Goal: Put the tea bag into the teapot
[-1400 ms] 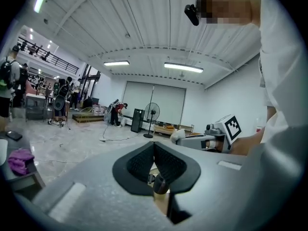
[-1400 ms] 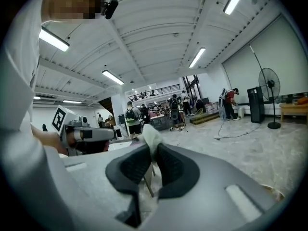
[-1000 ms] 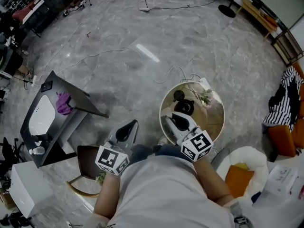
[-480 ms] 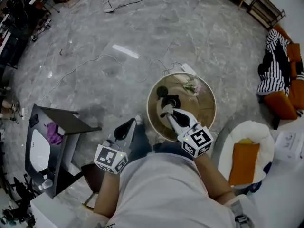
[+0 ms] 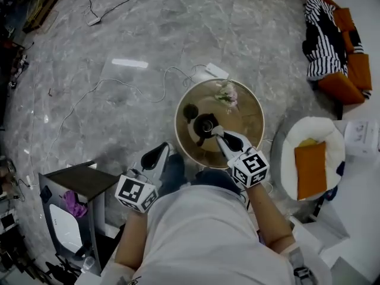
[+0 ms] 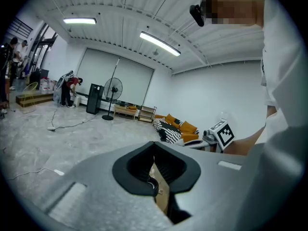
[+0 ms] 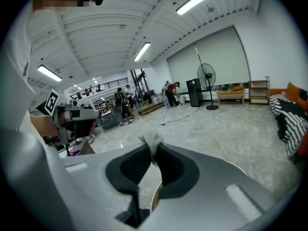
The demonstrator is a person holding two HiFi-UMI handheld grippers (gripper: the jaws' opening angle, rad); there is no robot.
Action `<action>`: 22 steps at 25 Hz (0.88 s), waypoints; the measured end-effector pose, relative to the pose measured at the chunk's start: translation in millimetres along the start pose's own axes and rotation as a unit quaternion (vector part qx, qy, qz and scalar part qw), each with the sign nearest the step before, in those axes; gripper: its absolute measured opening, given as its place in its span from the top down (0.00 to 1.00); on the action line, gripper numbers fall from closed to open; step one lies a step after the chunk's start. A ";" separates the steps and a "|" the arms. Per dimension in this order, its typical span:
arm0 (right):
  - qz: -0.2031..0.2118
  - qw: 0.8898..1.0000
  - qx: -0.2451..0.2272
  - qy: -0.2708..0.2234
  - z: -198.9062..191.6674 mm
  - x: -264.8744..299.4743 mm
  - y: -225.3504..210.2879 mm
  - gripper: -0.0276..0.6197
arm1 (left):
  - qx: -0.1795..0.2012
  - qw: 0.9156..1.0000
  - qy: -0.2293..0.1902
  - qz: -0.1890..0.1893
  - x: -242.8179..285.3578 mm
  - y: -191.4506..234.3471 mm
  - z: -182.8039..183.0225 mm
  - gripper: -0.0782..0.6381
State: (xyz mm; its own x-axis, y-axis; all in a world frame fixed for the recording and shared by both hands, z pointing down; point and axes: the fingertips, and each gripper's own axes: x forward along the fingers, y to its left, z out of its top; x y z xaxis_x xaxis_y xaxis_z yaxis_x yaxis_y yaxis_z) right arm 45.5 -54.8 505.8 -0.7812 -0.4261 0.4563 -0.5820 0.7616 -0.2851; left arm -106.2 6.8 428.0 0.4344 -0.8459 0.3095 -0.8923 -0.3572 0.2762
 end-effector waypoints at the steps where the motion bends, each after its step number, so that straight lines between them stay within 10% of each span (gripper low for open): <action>1: -0.009 1.000 0.004 0.004 -3.7 4.0 -4.2 0.90 | 0.001 1.000 0.005 -0.009 3.5 4.7 0.0 0.88; 22: -0.118 0.978 0.072 0.154 -148.3 95.1 -72.8 0.90 | 0.016 0.988 0.099 -0.115 47.6 65.8 -17.2 0.88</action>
State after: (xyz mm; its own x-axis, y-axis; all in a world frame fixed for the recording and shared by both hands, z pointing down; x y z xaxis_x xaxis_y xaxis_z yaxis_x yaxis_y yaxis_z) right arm 47.1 -78.4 694.9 -0.5295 -0.3975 0.7494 -0.7810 0.5733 -0.2478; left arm -142.1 -50.1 476.6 0.6389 -0.6477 0.4151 -0.7692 -0.5460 0.3319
